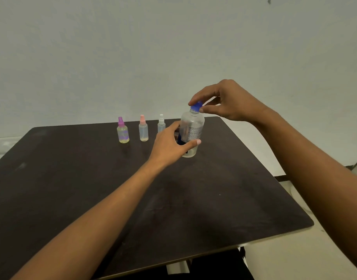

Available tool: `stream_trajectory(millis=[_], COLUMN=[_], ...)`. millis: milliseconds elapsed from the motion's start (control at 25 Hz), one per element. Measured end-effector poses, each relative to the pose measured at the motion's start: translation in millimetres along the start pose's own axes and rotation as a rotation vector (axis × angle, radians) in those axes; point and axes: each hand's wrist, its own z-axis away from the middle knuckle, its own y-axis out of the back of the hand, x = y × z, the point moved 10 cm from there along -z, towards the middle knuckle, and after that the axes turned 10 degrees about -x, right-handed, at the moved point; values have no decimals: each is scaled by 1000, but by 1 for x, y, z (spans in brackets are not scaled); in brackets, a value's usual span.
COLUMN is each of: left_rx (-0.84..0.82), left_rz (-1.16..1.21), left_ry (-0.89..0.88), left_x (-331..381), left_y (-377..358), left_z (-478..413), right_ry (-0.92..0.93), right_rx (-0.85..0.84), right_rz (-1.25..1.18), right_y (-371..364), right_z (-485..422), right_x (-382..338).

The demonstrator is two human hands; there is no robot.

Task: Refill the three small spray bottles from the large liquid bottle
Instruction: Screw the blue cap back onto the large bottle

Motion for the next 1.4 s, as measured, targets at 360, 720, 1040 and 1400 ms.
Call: stream_trajectory(millis=[360,720,1040,1400], left_rx=[18,19,2,-4], left_rz=[-4,2,-17,-13], left_ry=[22,10,36,39], left_x=[-4,-3,-11,-10], left_y=[5,6,6,6], left_z=[8,14,13,12], right_ry=[7,-135,3,-131], right_rx=[-210,-193,-341,-136], right_rz=[165,185,181,161], right_y=[-4,-6,-3,-1], right_z=[-22,-35,-30,-35], right_x=[-21,-13,-26,-14])
